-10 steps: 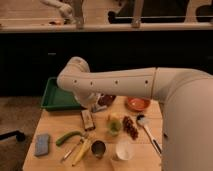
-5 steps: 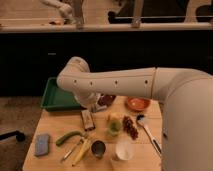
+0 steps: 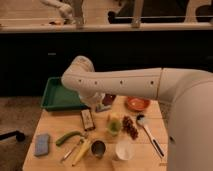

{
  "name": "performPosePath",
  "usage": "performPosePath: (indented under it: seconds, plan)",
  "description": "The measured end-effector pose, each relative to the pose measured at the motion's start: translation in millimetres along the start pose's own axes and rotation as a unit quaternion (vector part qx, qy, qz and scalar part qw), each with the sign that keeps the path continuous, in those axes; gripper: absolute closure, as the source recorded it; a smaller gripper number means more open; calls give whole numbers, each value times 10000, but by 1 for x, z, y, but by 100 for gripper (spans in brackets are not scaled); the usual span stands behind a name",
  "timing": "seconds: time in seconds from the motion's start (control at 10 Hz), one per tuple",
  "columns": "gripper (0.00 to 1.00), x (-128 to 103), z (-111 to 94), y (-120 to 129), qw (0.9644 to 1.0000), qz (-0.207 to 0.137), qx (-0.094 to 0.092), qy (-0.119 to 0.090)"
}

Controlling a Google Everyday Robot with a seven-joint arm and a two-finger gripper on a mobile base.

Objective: Place towel in paper cup

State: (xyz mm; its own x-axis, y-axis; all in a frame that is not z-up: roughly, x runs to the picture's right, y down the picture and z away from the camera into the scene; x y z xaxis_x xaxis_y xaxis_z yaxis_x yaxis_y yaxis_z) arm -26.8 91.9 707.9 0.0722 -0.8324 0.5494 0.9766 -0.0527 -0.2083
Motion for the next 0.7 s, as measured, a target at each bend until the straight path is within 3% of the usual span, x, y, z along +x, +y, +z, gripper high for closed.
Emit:
performPosePath:
  seconds: [0.7]
  plan:
    - [100,-38,11,45,9990,427,-39,-136]
